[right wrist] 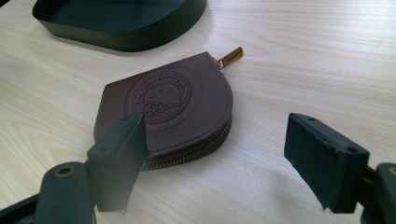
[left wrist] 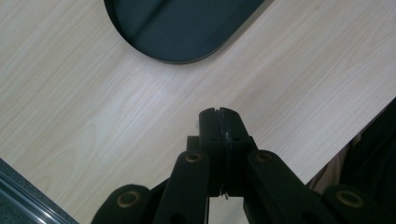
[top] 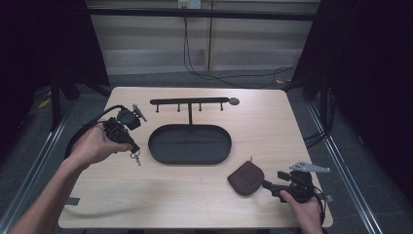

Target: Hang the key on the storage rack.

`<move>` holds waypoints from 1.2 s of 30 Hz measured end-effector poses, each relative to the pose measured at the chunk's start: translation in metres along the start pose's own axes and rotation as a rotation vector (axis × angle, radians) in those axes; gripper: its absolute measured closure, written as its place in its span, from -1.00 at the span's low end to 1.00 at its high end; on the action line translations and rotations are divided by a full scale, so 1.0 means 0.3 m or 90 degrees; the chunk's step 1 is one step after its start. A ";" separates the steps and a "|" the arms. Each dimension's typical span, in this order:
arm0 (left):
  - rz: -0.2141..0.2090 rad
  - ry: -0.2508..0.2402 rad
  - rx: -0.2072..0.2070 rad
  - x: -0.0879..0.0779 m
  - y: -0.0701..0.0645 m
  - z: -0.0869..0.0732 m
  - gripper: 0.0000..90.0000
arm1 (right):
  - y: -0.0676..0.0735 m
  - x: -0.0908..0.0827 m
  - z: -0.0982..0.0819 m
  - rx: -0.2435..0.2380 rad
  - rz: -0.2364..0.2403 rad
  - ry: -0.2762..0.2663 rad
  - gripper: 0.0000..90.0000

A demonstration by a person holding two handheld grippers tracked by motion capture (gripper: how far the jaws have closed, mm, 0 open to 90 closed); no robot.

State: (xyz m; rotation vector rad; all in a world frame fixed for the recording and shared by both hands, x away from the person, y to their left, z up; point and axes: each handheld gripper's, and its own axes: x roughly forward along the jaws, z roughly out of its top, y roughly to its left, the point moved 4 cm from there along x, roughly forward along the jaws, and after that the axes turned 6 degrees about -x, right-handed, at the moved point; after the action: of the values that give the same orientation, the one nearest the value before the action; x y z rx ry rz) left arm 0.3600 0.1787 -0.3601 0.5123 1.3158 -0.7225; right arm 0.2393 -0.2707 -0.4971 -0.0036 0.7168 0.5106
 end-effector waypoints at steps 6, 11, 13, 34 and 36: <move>0.002 -0.002 -0.006 -0.021 0.008 0.027 0.99 | 0.001 -0.001 0.000 0.000 -0.001 0.000 -0.52; 0.004 -0.006 -0.013 -0.036 0.019 0.052 0.99 | 0.001 -0.001 0.000 0.000 -0.001 0.000 -0.52; 0.003 -0.008 -0.012 -0.042 0.019 0.062 0.99 | 0.001 -0.001 0.000 0.000 -0.001 0.000 -0.52; 0.018 0.011 -0.014 -0.118 0.010 0.194 0.99 | -0.001 -0.002 0.000 0.003 0.005 -0.003 -0.53; 0.017 0.002 -0.014 -0.130 0.006 0.208 0.99 | 0.000 -0.002 0.000 0.002 0.005 -0.002 -0.53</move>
State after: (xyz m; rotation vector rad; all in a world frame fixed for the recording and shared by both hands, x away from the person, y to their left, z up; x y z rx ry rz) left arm 0.4003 0.1431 -0.3098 0.5126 1.3168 -0.6838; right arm 0.2389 -0.2711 -0.4968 0.0030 0.7142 0.5176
